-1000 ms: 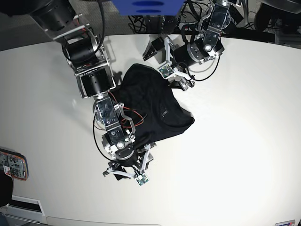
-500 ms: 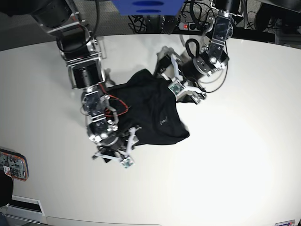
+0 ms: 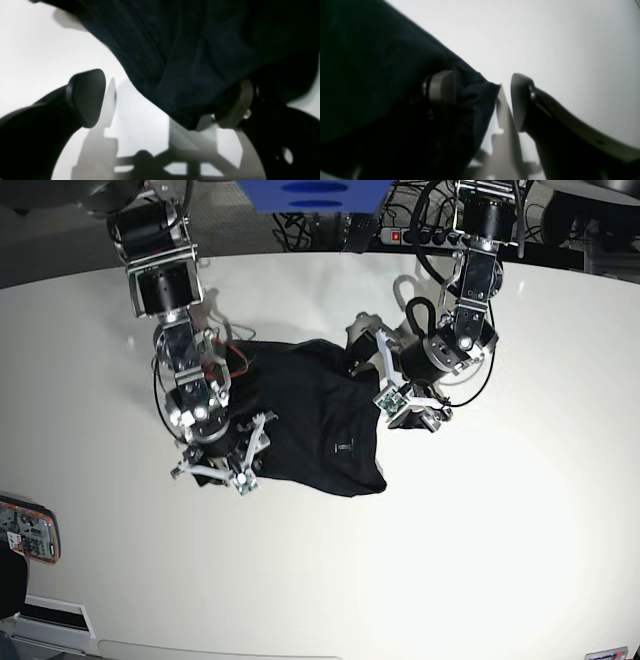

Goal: Fold the T-shirt properly
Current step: 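Lower the bundle, square its sides with both grippers, and release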

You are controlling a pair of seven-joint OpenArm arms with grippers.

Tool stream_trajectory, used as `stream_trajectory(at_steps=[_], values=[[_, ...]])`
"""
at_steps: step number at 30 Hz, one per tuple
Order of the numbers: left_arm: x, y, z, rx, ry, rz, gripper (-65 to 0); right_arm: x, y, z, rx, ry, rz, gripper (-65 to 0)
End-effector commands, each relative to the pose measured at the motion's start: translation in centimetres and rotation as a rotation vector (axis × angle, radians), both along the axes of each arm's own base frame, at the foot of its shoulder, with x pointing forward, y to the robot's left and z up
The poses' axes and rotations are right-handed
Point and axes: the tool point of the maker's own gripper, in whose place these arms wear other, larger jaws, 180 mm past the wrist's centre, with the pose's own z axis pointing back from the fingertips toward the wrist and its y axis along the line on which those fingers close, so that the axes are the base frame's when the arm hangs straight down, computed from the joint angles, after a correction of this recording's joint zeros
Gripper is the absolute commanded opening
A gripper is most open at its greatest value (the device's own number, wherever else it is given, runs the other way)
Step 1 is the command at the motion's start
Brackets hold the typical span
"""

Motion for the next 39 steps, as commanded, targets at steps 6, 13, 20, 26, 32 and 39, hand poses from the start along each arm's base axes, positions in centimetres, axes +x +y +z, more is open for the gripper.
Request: stream_trajectory(at_steps=[6, 13, 20, 26, 32, 39], values=[[1.9, 0.2, 1.5, 0.002, -0.055, 0.007, 0.0, -2.3, -0.3, -0.1, -0.019, 0.024, 0.03, -30.4], [2.9, 1.6, 1.0, 0.026, -0.047, 0.025, 0.0, -5.2, -1.1, 0.3, -0.04, 0.013, 0.049, -30.4], [3.8, 3.3, -0.2, 0.125, -0.04, 0.031, 0.0, -9.6, 0.0, 0.2, -0.013, 0.032, 0.071, -30.4], [4.6, 3.8, -0.7, 0.16, -0.036, 0.03, 0.0, -12.4, 0.2, 0.7, -0.006, 0.04, 0.088, -30.4], [6.1, 3.9, 0.3, 0.165, -0.064, 0.033, 0.0, -14.2, 0.6, 1.5, 0.003, 0.038, 0.102, -30.4], [7.5, 3.8, 1.0, 0.167, -0.085, 0.031, 0.0, -16.6, 3.8, 1.9, 0.042, 0.055, 0.182, -30.4]])
